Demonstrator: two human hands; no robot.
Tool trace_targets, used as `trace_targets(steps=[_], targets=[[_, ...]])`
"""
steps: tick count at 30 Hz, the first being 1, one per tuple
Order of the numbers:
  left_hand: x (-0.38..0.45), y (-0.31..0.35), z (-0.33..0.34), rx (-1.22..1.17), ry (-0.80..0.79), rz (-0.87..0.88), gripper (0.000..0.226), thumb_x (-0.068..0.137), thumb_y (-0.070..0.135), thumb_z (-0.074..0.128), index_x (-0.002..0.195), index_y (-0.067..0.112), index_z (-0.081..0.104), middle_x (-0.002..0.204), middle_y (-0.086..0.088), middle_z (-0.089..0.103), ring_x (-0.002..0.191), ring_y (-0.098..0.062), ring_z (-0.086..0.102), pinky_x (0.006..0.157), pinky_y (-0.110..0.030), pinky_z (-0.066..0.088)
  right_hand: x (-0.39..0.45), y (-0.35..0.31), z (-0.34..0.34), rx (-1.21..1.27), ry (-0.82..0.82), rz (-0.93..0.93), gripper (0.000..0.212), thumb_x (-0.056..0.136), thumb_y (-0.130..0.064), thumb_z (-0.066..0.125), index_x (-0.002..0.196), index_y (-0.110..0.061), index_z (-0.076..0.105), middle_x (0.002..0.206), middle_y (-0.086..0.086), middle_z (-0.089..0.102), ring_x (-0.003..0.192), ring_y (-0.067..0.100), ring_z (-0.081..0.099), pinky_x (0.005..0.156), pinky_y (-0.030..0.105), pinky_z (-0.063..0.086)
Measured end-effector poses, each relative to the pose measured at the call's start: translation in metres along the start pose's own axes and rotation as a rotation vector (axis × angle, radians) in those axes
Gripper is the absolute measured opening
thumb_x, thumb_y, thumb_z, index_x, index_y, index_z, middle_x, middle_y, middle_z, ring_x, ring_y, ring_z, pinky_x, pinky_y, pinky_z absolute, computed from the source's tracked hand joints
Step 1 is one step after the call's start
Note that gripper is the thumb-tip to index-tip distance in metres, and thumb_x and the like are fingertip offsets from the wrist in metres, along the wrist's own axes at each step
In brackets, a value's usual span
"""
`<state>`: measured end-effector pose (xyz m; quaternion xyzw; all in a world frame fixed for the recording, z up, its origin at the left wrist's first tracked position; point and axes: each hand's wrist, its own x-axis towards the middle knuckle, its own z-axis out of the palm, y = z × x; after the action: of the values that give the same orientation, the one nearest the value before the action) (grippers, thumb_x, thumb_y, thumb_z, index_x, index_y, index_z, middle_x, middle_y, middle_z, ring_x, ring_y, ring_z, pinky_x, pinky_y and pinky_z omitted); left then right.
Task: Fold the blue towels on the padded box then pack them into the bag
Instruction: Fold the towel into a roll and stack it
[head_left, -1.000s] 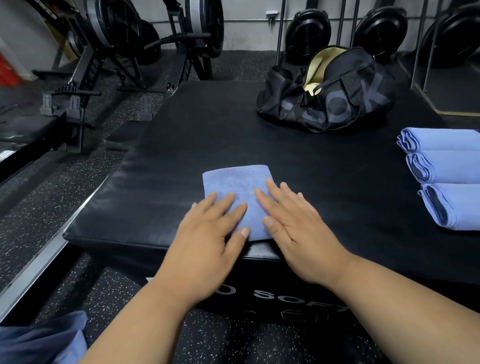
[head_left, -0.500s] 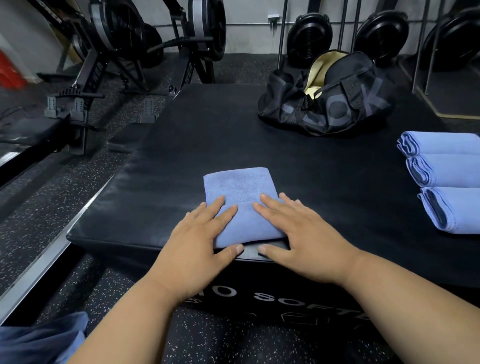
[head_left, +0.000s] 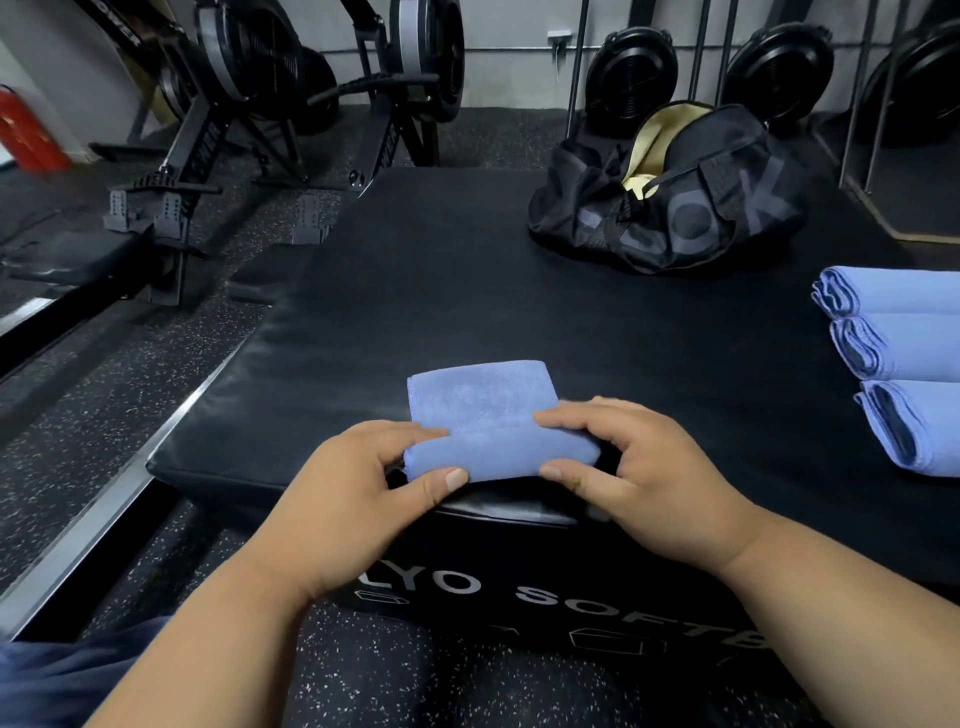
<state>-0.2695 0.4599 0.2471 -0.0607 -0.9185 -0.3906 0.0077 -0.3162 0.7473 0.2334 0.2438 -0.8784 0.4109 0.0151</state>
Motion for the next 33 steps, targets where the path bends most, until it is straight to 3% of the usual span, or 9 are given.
trace_targets(steps=[3,5,7,11,14,18,24,28,33], targets=[[-0.001,0.000,-0.001,-0.167,0.019,-0.047,0.033,0.090,0.059,0.074,0.097,0.027,0.077,0.086,0.008,0.073,0.081,-0.007,0.066,0.077,-0.039,0.054,0.000,-0.008,0.005,0.189,0.097,0.060,0.036,0.081,-0.052,0.076,0.115,-0.039,0.074,0.112,-0.029,0.071,0.100,0.002,0.070,0.089,0.025,0.055],[-0.001,0.000,0.002,-0.191,0.074,-0.058,0.041,0.088,0.062,0.070,0.095,0.021,0.074,0.084,0.002,0.072,0.078,-0.016,0.065,0.078,-0.040,0.054,0.001,-0.010,0.008,0.308,0.152,0.111,0.030,0.080,-0.047,0.078,0.109,-0.037,0.074,0.100,-0.023,0.074,0.072,0.012,0.070,0.070,0.029,0.057],[0.001,0.003,0.005,-0.232,0.138,-0.101,0.026,0.093,0.054,0.074,0.096,0.028,0.073,0.087,0.004,0.073,0.082,-0.017,0.067,0.079,-0.032,0.053,0.004,-0.009,0.012,0.367,0.203,0.144,0.022,0.084,-0.041,0.080,0.104,-0.035,0.074,0.082,-0.020,0.072,0.062,0.013,0.063,0.065,0.027,0.052],[0.006,0.007,0.011,-0.294,0.214,-0.192,0.007,0.095,0.042,0.073,0.095,0.035,0.074,0.085,-0.002,0.073,0.074,-0.015,0.065,0.067,-0.022,0.051,0.012,-0.006,0.019,0.400,0.275,0.205,0.010,0.090,-0.037,0.079,0.100,-0.038,0.075,0.095,-0.004,0.074,0.087,0.019,0.066,0.081,0.029,0.053],[0.009,0.009,0.015,-0.341,0.273,-0.252,0.008,0.096,0.041,0.072,0.095,0.033,0.075,0.085,-0.005,0.072,0.073,-0.018,0.065,0.062,-0.017,0.048,0.018,-0.006,0.021,0.444,0.283,0.237,0.011,0.094,-0.037,0.074,0.104,-0.034,0.076,0.094,-0.017,0.073,0.087,0.005,0.066,0.081,0.016,0.048],[0.012,0.007,0.020,-0.368,0.326,-0.346,0.014,0.095,0.044,0.073,0.093,0.031,0.076,0.087,-0.002,0.075,0.083,-0.022,0.070,0.069,-0.026,0.054,0.021,-0.007,0.023,0.455,0.204,0.283,0.025,0.097,-0.034,0.071,0.122,-0.035,0.071,0.101,-0.024,0.073,0.095,0.000,0.068,0.083,0.009,0.047],[0.016,0.004,0.023,-0.377,0.347,-0.425,0.025,0.095,0.050,0.071,0.089,0.026,0.074,0.091,0.003,0.076,0.085,-0.016,0.071,0.077,-0.032,0.055,0.026,-0.004,0.029,0.282,0.189,0.355,0.038,0.100,-0.043,0.066,0.137,-0.048,0.062,0.080,-0.016,0.065,0.081,0.002,0.063,0.084,0.024,0.050],[0.018,0.006,0.022,-0.393,0.369,-0.416,0.014,0.097,0.043,0.070,0.094,0.032,0.077,0.095,0.020,0.076,0.090,0.000,0.071,0.079,-0.025,0.050,0.029,-0.005,0.030,0.115,0.140,0.344,0.039,0.103,-0.045,0.058,0.141,-0.053,0.058,0.127,-0.030,0.067,0.124,-0.009,0.056,0.107,0.019,0.042],[0.013,0.008,0.023,-0.285,0.303,-0.403,0.014,0.094,0.048,0.070,0.096,0.036,0.077,0.096,0.026,0.074,0.091,0.004,0.068,0.078,-0.024,0.049,0.032,-0.005,0.030,-0.034,0.106,0.343,0.037,0.104,-0.049,0.053,0.140,-0.049,0.061,0.137,-0.030,0.062,0.132,-0.006,0.052,0.112,0.023,0.041]])
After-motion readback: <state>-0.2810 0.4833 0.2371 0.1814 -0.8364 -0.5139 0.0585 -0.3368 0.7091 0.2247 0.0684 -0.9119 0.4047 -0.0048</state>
